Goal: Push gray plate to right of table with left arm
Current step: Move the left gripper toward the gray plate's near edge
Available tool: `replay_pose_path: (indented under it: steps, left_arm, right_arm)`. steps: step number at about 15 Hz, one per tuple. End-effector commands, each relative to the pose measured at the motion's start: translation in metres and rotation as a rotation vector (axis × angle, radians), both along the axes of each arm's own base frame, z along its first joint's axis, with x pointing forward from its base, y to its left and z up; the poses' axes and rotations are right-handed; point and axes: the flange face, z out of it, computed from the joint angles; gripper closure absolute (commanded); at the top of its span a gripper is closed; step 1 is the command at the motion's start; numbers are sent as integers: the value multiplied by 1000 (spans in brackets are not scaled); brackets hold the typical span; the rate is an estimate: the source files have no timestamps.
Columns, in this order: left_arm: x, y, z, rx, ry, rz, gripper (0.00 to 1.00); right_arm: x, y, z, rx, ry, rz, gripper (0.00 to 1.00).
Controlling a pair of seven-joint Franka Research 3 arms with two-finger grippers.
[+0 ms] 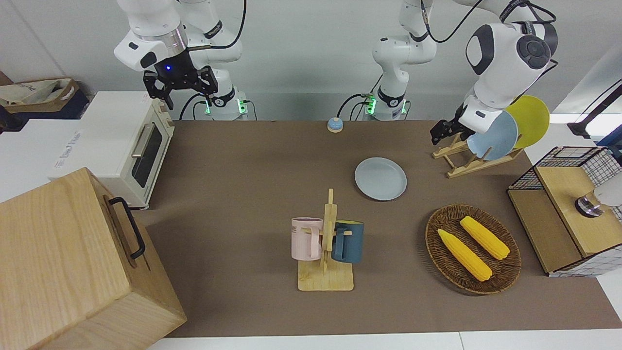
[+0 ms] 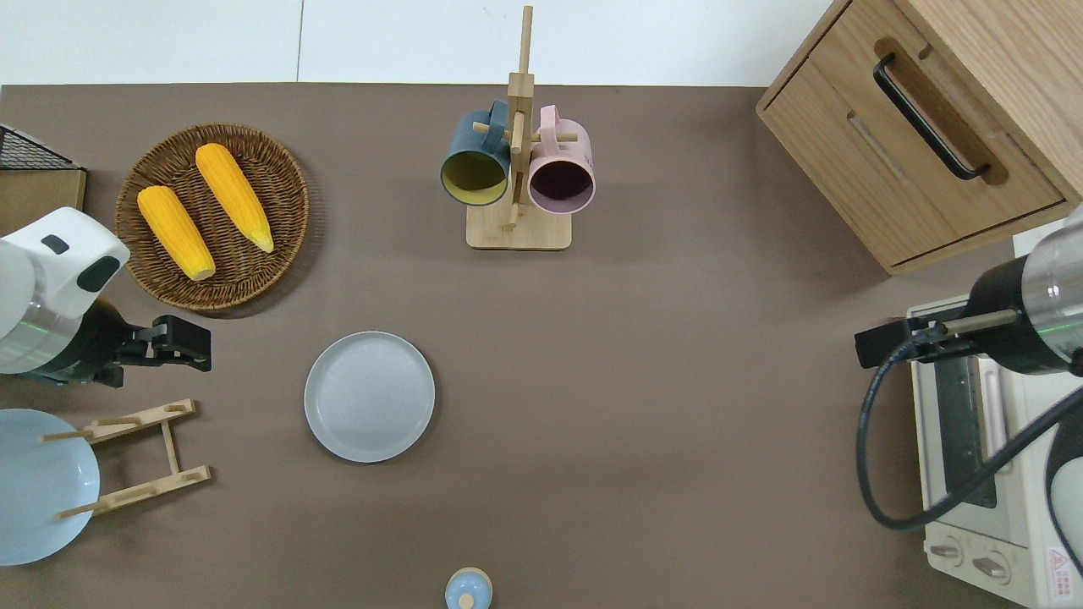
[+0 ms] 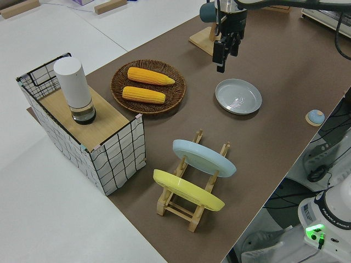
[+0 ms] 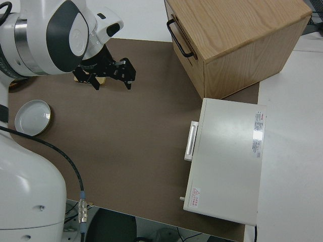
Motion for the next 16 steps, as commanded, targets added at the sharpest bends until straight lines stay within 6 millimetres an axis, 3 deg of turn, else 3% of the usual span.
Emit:
replay_pose_path:
  steps: [1,3,5,14,16]
  left_arm:
    - [-13,-1,-18,-20,-25,34,0]
    - [-17,3,-39,-19,-39,42,0]
    - [-25,3,-40,-18,-64,45,0]
    - [-44,-3,-92,-21,-111,47,0]
    - [-49,-3,-112,-36,-127,64,2]
  right_arm:
    - [-2,-2,4,9,5,-6,17]
    - [-2,-2,4,9,5,-6,17]
    - [-2,-2,4,9,5,-8,17]
    - [-2,-2,4,9,5,-6,17]
    - [-2,-2,4,9,5,-6,17]
